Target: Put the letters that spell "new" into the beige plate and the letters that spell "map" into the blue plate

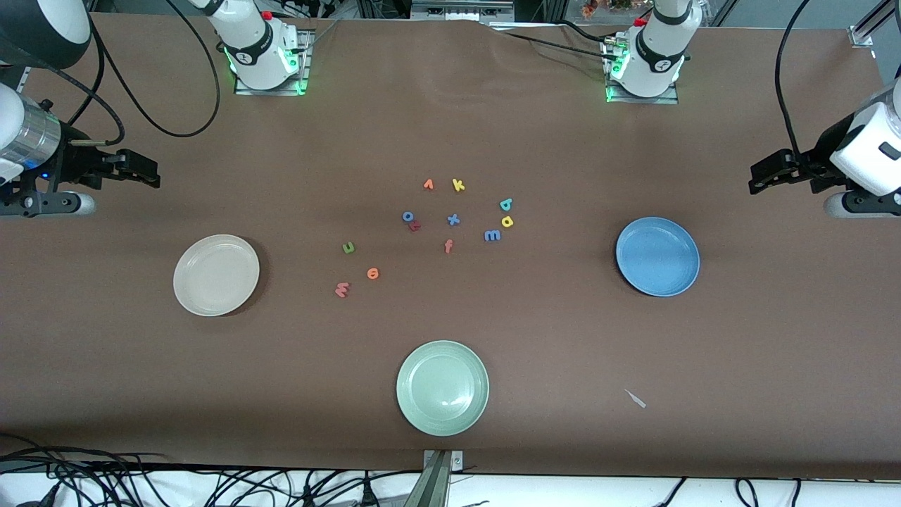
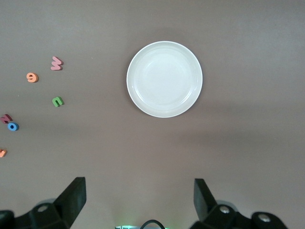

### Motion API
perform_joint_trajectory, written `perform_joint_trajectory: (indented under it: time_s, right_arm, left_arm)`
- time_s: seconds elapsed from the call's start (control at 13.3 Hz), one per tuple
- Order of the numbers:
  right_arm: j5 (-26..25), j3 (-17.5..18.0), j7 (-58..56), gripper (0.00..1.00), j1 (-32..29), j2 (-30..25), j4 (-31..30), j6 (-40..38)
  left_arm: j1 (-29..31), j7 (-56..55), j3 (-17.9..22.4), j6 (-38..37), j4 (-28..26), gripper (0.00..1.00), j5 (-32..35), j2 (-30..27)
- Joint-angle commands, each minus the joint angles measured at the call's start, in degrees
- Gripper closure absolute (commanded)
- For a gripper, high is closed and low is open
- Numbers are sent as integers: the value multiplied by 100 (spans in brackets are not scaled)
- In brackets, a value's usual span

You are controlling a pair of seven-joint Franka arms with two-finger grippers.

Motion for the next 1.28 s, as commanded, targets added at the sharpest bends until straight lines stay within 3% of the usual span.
perform_joint_trajectory:
  time_s: [0.0, 1.21]
  right_arm:
    - [154, 13, -10, 0, -38, -23, 21, 7]
    - [164, 13, -36, 0, -47, -23, 3, -63]
  left_arm:
    - [-27, -60, -203, -23, 76, 0, 61, -48]
    - [8, -60, -186, 4, 76, 0, 44, -22]
